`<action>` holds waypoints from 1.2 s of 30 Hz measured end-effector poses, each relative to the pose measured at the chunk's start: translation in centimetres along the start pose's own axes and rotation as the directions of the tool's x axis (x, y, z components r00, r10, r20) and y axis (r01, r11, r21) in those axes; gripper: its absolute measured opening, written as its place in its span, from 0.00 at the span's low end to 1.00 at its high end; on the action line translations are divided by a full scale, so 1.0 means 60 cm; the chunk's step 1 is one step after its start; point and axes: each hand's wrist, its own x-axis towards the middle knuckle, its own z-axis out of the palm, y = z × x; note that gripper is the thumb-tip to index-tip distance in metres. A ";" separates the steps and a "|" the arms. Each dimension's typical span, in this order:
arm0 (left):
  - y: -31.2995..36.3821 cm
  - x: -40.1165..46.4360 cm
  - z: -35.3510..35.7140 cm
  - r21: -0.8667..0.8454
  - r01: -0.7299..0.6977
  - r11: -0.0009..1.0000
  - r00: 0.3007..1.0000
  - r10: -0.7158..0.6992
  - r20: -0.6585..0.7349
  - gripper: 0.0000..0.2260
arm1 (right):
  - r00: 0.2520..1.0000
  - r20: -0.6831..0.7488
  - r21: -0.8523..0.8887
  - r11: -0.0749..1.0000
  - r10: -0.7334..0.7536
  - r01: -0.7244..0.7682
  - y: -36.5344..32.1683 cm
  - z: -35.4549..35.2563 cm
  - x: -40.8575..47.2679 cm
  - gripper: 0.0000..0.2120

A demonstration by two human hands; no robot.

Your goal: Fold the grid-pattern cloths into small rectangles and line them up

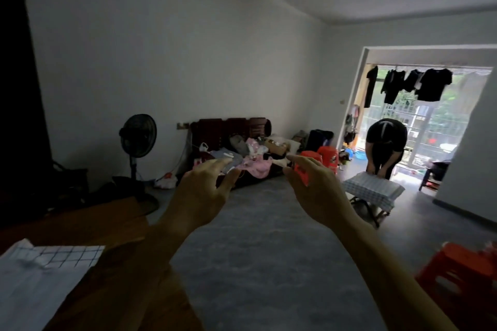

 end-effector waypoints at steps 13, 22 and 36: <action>-0.024 0.203 0.221 0.094 0.262 0.960 0.961 -0.251 -0.120 0.29 | 0.978 0.137 0.207 0.970 -0.155 0.125 0.319 0.133 0.204 0.20; -0.029 0.335 0.295 0.120 0.385 0.915 0.901 -0.344 -0.266 0.29 | 0.945 0.165 0.455 0.872 -0.282 0.181 0.411 0.233 0.368 0.20; -0.294 0.432 0.273 -0.023 0.555 0.832 0.748 -0.510 -0.424 0.28 | 0.830 0.291 0.547 0.794 -0.477 0.265 0.328 0.546 0.572 0.21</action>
